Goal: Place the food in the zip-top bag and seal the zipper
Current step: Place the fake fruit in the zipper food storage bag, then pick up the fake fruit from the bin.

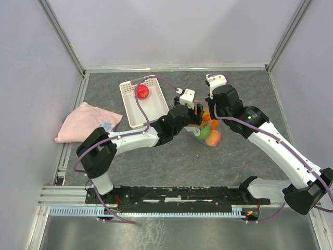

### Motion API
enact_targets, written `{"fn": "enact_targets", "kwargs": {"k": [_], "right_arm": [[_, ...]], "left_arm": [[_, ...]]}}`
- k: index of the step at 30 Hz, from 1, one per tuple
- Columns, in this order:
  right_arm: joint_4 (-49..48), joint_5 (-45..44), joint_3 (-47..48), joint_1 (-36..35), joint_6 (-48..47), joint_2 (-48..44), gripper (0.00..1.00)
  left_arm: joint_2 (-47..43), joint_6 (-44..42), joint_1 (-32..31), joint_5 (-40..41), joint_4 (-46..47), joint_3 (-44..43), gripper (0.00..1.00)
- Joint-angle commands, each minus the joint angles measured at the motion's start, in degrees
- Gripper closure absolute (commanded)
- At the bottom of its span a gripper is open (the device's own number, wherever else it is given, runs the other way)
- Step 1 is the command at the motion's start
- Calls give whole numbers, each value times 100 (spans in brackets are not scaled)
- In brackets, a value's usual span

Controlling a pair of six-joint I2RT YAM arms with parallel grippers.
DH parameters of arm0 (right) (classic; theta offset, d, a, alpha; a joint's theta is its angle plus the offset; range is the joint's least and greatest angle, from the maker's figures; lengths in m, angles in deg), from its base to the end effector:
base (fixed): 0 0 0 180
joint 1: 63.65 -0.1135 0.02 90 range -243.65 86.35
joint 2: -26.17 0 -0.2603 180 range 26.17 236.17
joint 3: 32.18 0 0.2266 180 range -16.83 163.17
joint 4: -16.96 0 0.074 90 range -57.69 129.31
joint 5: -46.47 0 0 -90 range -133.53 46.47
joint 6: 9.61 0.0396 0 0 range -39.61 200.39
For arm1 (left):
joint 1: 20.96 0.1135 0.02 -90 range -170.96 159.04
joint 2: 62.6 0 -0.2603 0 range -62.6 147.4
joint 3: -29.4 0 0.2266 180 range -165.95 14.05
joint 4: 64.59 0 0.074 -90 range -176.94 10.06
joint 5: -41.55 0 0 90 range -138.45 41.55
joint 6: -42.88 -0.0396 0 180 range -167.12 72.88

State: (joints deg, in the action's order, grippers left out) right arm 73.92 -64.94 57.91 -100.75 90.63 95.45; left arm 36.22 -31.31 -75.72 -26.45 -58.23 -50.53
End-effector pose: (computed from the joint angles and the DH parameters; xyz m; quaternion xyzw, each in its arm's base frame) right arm 0.1916 0.1268 0.3721 -0.1217 0.8717 0.0269 0.4740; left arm 0.2328 -0.3038 0.2733 0.1427 0.7617 -0.2333 0.5874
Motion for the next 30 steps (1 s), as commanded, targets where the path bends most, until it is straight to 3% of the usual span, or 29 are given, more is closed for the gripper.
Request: {"fn": "enact_targets", "kwargs": {"k": [1,14,19,30], "right_arm": [[-244,-65,47,-5,64,-82,99],[-252,-170,16,-3,31,-100,99],[-280,-173,25,-3,24,-101,99],[-242,-153,34,-5,-13,-82,99]], "left_arm": [[-486,269,-15,92,-170,-125,19],[-2043,335,-3,84,-1066,383,14],[-2477,285,107,460,-1368,620,13],[-2346,1024,1660,451,-2228,647,7]]}}
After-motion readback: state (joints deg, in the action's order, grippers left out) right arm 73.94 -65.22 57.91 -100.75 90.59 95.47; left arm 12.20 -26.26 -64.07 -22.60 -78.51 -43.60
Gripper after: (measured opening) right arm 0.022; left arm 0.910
